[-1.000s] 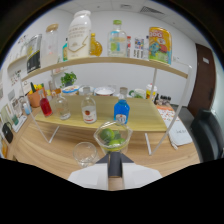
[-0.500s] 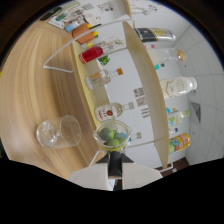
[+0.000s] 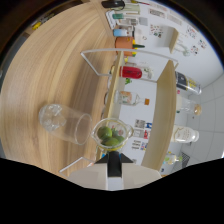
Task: Make me a cup of Mojito.
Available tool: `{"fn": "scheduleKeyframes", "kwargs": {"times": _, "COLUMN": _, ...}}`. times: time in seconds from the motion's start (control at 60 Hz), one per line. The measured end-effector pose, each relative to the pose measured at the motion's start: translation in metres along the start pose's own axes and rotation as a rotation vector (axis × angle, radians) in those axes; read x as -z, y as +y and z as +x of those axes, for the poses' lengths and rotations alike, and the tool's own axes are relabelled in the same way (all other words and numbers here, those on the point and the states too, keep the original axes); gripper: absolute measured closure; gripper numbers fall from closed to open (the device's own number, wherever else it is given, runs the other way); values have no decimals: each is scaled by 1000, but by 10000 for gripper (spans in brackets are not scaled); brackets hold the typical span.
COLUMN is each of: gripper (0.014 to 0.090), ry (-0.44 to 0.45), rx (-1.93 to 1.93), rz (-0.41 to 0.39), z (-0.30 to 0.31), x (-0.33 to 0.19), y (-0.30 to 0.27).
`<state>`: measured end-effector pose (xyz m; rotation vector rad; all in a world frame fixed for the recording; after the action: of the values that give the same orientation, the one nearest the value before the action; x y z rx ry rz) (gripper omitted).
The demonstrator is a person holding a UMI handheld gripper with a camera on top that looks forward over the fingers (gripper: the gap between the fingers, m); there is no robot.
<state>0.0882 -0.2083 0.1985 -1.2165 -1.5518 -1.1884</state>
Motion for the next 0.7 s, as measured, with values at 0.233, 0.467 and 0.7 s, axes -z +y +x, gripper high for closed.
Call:
{"fn": "scheduleKeyframes", "kwargs": {"times": 0.233, "gripper": 887, "ry": -4, "rx": -196, "rz": -28, "z": 11, "x": 7, "y": 8}}
{"fn": "scheduleKeyframes", "kwargs": {"times": 0.467, "gripper": 886, "ry": -29, "rx": -838, "rz": -95, "z": 35, "x": 33, "y": 50}}
{"fn": "scheduleKeyframes", "kwargs": {"times": 0.7, "gripper": 887, "ry": -123, "rx": -1515, "rz": -155, "z": -12, "x": 53, "y": 99}}
